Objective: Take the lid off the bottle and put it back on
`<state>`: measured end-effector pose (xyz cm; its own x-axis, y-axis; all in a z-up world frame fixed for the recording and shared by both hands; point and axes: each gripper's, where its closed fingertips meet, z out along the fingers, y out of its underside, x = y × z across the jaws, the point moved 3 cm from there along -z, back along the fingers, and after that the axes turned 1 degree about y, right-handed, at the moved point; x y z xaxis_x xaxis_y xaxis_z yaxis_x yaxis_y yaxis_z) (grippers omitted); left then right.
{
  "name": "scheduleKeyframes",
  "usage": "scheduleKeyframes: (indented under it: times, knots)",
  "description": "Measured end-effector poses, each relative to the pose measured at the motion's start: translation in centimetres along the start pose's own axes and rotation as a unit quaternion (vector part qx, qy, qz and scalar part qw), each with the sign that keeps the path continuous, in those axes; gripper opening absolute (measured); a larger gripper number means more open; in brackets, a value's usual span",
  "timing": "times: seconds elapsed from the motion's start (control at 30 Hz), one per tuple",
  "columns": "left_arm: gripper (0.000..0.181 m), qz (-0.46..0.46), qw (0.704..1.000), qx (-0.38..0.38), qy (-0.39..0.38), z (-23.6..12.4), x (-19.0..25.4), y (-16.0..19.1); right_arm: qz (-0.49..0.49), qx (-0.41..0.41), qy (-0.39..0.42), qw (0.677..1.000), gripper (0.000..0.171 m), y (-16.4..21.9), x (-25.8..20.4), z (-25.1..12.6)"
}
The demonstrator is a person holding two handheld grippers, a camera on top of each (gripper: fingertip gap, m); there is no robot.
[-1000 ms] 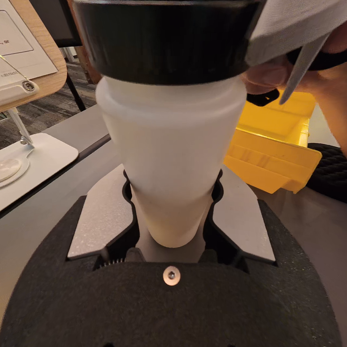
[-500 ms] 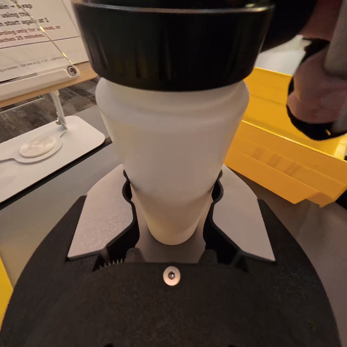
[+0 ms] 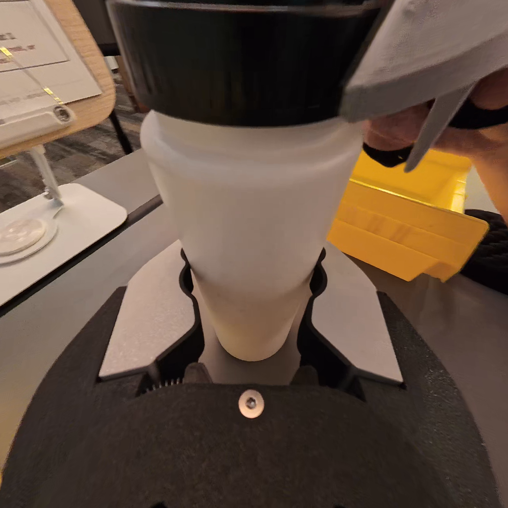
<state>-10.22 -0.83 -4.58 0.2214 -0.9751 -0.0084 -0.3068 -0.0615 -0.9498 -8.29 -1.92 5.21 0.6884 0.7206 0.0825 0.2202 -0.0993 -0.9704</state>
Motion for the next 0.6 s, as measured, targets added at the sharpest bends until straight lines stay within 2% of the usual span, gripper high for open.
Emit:
scheduleKeyframes:
  times: [0.13,0.2,0.27,0.33,0.47,0.6]
  knots:
    - [0.086,-0.025,0.997,-0.007,-0.071,-0.3,-1.0,0.1,0.040,0.010,0.104,0.994,0.072,-0.1,0.2,1.2]
    - [0.086,-0.027,0.996,-0.014,-0.086,-0.4,-1.2,0.1,0.041,0.016,0.164,0.985,0.072,-0.2,0.0,1.5]
    - [0.086,-0.024,0.996,-0.016,-0.080,-0.5,-1.3,0.1,0.034,0.016,0.186,0.982,0.072,-0.3,-0.2,1.6]
    - [0.085,-0.022,0.998,-0.009,-0.055,-0.4,-1.3,0.1,0.029,0.010,0.165,0.986,0.071,-0.3,-0.1,1.5]
    - [0.085,-0.001,1.000,-0.003,0.012,-0.3,-0.4,0.1,0.044,0.027,0.030,0.998,0.078,-0.8,-0.2,0.6]
    - [0.085,0.012,0.998,0.011,0.067,-0.2,0.8,0.0,0.023,0.006,-0.043,0.999,0.079,0.1,-0.1,-0.3]
